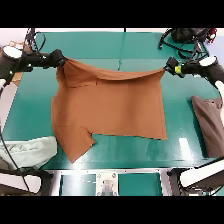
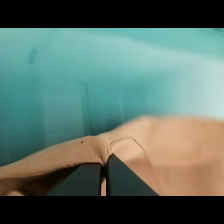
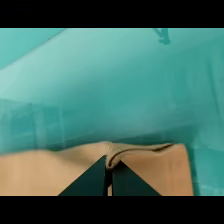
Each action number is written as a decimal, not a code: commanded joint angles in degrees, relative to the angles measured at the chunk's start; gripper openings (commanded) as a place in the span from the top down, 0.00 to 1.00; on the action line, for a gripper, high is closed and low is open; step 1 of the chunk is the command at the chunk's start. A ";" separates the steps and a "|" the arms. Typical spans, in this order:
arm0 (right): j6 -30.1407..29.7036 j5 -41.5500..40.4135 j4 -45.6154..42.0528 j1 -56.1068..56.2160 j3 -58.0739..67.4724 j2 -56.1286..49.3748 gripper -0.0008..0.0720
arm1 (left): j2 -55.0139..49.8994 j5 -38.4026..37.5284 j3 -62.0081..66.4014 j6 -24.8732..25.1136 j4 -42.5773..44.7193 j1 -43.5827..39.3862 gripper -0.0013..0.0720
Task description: Fold the shirts.
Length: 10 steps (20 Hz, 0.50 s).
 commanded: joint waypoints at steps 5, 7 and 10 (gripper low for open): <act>-0.04 -1.44 2.58 0.33 21.35 -13.99 0.97 | -2.54 13.40 -0.02 3.39 -2.56 -0.35 0.95; -0.09 -2.27 2.40 0.28 23.19 -14.71 0.97 | -2.54 13.46 -0.02 5.01 -3.41 -0.35 0.95; -0.11 -0.48 1.40 0.28 23.28 -14.75 0.97 | -2.54 10.60 -0.04 6.56 -2.71 -0.31 0.95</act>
